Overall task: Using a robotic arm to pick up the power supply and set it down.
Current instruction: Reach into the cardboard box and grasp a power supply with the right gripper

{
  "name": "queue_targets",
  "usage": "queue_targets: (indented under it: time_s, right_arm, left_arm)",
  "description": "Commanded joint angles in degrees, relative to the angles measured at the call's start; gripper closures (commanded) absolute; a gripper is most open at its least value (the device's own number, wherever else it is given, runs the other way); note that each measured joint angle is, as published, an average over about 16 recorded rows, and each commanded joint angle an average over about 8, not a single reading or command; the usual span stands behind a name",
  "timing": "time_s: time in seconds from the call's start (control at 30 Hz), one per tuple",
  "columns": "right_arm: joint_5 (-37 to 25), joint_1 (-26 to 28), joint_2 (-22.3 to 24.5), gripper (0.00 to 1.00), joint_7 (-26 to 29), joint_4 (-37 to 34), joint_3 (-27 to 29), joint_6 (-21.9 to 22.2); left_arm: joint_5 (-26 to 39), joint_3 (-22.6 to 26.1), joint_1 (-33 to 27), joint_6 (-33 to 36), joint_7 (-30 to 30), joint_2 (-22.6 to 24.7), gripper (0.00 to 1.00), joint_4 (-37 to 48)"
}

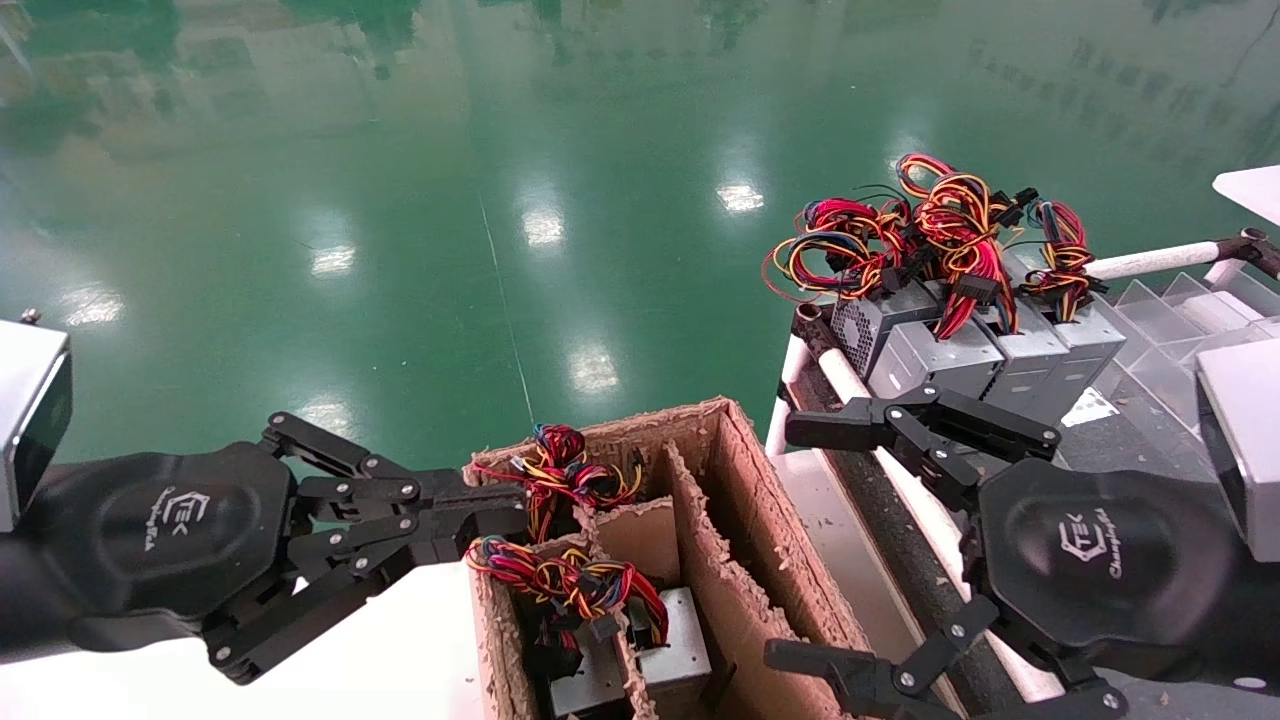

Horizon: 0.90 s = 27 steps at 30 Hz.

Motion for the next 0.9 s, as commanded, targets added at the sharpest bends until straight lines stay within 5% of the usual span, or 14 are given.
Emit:
queue_targets:
  time_s: [0.03,0.3,0.9]
  right_arm:
    - [0.0,0.0,0.0,0.00,0.0,0.0,0.0,0.0]
    - [0.0,0.0,0.0,0.00,0.0,0.0,0.0,0.0]
    - [-2.8,0.1,-1.0,0.00,0.5,0.1,-1.2,2.1]
  left_arm:
    - [0.0,0.0,0.0,0.0,0.0,0.0,0.98,0.0]
    - [0.0,0.0,0.0,0.0,0.0,0.0,0.00,0.0]
    - [0.0,0.0,0.0,0.0,0.0,0.0,0.00,0.0]
